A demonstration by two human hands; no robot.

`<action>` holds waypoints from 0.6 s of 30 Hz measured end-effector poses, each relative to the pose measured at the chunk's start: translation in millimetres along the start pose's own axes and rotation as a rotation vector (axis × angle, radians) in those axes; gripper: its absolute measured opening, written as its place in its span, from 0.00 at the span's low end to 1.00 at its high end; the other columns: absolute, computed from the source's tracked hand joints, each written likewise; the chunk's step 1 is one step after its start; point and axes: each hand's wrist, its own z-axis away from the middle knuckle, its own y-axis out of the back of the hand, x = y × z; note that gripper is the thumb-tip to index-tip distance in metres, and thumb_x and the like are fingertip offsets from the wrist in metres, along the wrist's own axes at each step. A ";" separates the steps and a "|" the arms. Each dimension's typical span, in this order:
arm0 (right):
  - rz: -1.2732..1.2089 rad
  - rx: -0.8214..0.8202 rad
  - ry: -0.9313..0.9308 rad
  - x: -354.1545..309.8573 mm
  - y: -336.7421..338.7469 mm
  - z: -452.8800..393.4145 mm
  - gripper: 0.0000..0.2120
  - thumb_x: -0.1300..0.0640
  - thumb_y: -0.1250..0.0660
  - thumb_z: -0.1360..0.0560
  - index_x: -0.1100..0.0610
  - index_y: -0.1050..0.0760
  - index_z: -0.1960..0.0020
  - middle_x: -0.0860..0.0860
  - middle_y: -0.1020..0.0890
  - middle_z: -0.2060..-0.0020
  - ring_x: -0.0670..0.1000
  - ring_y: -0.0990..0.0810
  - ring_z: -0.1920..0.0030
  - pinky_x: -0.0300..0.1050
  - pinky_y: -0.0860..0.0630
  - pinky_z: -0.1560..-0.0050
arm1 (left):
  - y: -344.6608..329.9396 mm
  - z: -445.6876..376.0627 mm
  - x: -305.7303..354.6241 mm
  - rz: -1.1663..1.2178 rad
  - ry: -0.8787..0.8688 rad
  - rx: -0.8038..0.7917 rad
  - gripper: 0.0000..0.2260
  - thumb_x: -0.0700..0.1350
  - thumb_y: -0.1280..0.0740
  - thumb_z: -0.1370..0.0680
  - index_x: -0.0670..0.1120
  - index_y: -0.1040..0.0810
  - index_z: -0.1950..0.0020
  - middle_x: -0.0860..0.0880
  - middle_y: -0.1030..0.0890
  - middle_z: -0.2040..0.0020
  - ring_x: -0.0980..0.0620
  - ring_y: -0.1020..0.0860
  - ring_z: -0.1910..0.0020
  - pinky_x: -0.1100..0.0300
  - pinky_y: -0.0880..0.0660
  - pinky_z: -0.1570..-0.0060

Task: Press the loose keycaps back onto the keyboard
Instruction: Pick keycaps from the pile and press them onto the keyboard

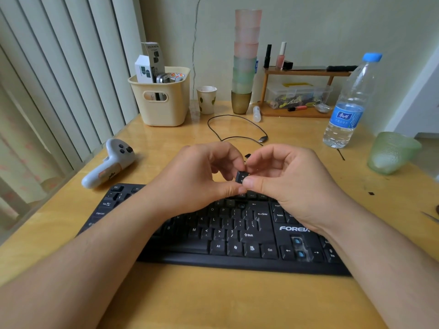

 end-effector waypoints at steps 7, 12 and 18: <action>-0.030 0.020 0.022 -1.5 3.0 -0.1 0.17 0.73 0.22 0.32 0.52 0.17 0.55 0.51 0.14 0.58 0.48 0.15 0.57 0.43 0.18 0.53 | 0.8 -0.3 -0.5 0.134 0.052 -0.003 0.12 0.41 0.19 0.28 0.49 0.19 0.50 0.51 0.15 0.55 0.50 0.15 0.55 0.48 0.19 0.44; 0.079 0.017 0.052 -1.3 3.4 -0.2 0.16 0.68 0.21 0.30 0.46 0.15 0.57 0.48 0.13 0.58 0.49 0.14 0.56 0.49 0.17 0.50 | 3.5 -0.5 -3.4 0.171 0.088 -0.032 0.11 0.41 0.21 0.26 0.48 0.18 0.47 0.51 0.14 0.53 0.52 0.15 0.52 0.55 0.19 0.46; 0.328 -0.012 0.141 -1.5 -1.3 3.6 0.17 0.63 0.22 0.28 0.41 0.14 0.51 0.44 0.16 0.59 0.46 0.17 0.58 0.44 0.17 0.50 | 3.2 -1.3 -4.8 0.222 0.130 -0.083 0.09 0.41 0.27 0.20 0.49 0.17 0.42 0.48 0.13 0.50 0.49 0.15 0.50 0.54 0.19 0.47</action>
